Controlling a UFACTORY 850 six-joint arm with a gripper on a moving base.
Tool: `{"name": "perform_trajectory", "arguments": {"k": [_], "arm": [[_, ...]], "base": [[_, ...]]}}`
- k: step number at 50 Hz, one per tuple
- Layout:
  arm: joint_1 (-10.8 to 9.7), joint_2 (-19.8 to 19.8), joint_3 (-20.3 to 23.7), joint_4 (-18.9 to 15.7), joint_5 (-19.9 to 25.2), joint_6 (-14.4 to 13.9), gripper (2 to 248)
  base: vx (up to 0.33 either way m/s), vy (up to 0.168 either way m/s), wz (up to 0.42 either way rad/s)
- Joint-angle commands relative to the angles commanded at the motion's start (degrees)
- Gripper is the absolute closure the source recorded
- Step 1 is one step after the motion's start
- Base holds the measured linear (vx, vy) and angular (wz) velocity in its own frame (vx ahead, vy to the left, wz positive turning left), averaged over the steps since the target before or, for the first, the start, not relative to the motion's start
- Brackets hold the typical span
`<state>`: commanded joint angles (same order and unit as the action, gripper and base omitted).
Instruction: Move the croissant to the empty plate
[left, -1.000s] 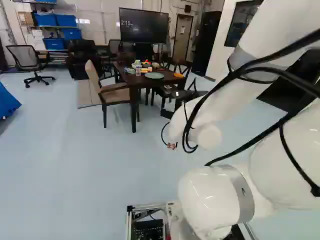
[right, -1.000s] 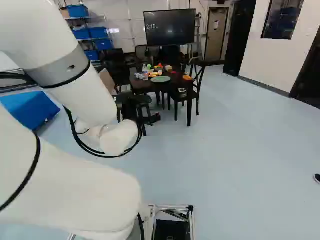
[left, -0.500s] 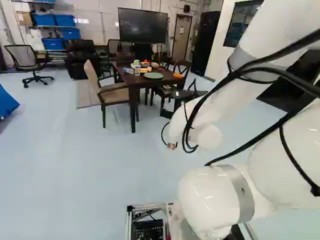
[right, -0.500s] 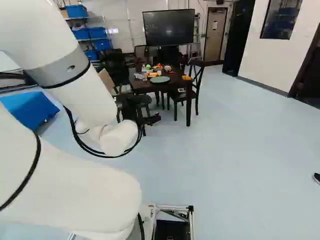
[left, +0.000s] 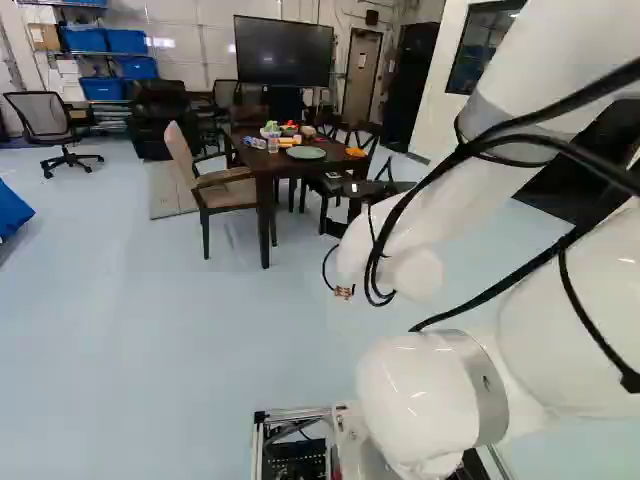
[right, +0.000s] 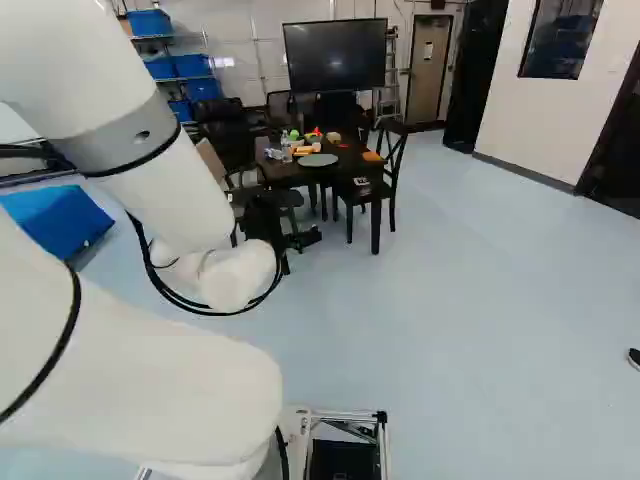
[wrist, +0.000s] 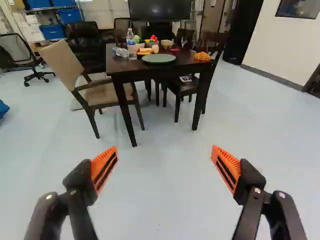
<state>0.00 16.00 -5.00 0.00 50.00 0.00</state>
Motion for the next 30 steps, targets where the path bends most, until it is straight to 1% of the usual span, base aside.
{"name": "perform_trajectory", "arguments": {"k": [6,15,30], "arm": [[0.0,0.0,0.0,0.0,0.0,0.0,3],[0.0,0.0,0.0,0.0,0.0,0.0,3],[0.0,0.0,0.0,0.0,0.0,0.0,3]], "base": [[0.117,-0.007,0.02],[0.115,-0.044,0.003],[0.121,-0.069,0.006]]}}
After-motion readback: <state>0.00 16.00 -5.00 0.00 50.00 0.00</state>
